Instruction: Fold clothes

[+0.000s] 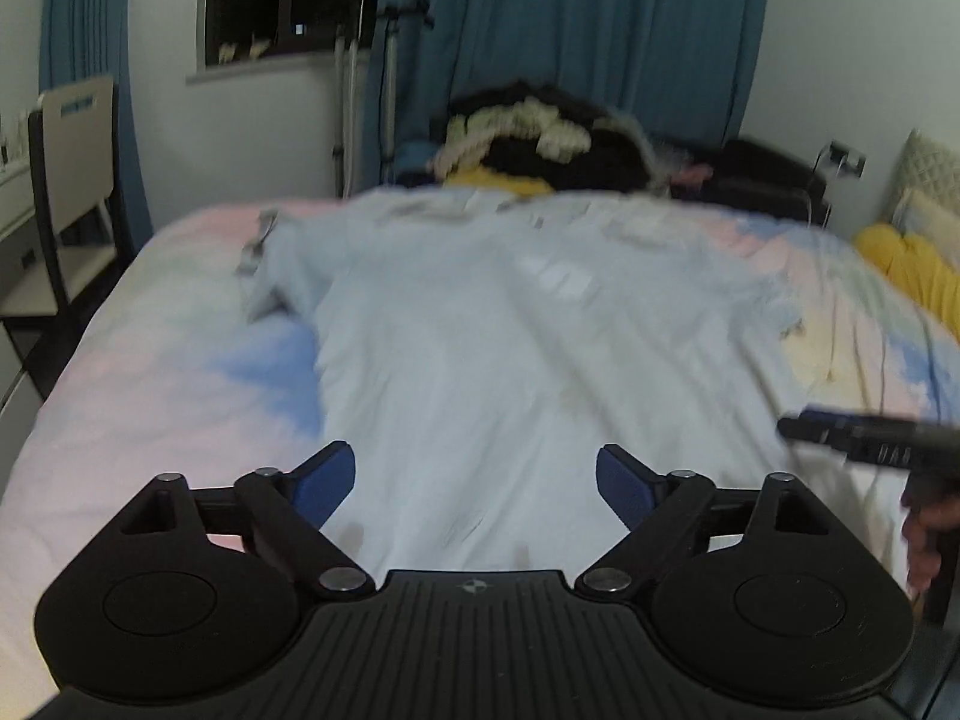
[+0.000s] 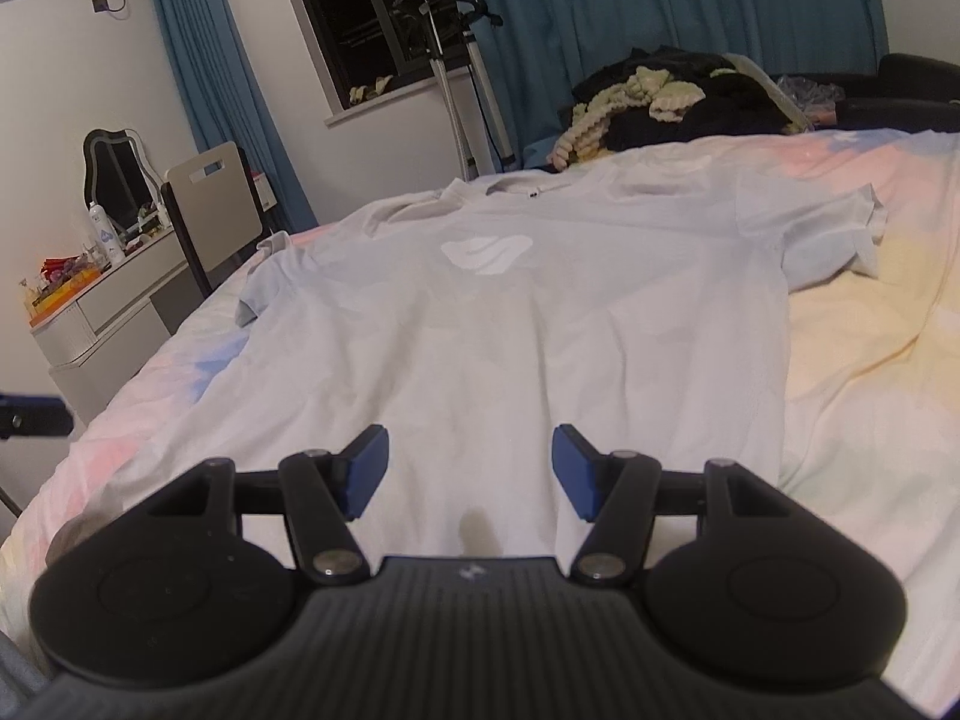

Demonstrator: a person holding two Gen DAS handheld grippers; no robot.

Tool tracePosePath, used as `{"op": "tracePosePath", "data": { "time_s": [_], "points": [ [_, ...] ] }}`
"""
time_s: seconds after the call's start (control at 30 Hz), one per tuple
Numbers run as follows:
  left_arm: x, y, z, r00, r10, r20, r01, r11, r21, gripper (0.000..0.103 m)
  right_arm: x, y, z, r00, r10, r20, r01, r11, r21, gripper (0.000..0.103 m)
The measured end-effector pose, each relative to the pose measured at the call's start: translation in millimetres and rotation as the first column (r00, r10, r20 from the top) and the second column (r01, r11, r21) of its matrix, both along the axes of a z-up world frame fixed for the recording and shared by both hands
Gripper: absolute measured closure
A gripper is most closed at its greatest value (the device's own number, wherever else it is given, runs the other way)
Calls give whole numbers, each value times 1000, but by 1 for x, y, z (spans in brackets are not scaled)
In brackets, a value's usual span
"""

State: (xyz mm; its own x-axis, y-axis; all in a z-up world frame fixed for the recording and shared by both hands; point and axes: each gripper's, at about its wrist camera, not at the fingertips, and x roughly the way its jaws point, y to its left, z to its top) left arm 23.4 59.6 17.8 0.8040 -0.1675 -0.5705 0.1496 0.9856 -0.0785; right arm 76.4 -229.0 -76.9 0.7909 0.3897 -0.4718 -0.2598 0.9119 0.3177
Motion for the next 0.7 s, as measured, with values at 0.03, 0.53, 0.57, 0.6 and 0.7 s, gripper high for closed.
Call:
{"op": "tracePosePath", "data": {
  "time_s": [0.03, 0.53, 0.57, 0.6, 0.7],
  "points": [
    [4, -8, 0, 1000, -3, 14, 4, 1000, -16, 13, 0, 0, 1, 1000, -3, 8, 2, 1000, 3, 41],
    [-1, -35, -34, 992, 86, 95, -78, 993, -83, 6, -6, -2, 16, 988, -84, 128, 83, 996, 7, 40],
    [-1, -33, -34, 991, 93, 100, -84, 992, -91, 6, -6, -2, 16, 988, -85, 131, 85, 996, 6, 39],
    [0, -31, -35, 990, 102, 100, -92, 991, -99, 6, -5, -1, 15, 987, -86, 132, 87, 996, 3, 39],
    [3, -21, -36, 987, 136, 87, -124, 983, -136, 6, -2, 2, 12, 986, -92, 135, 94, 996, -6, 39]
  ]
}}
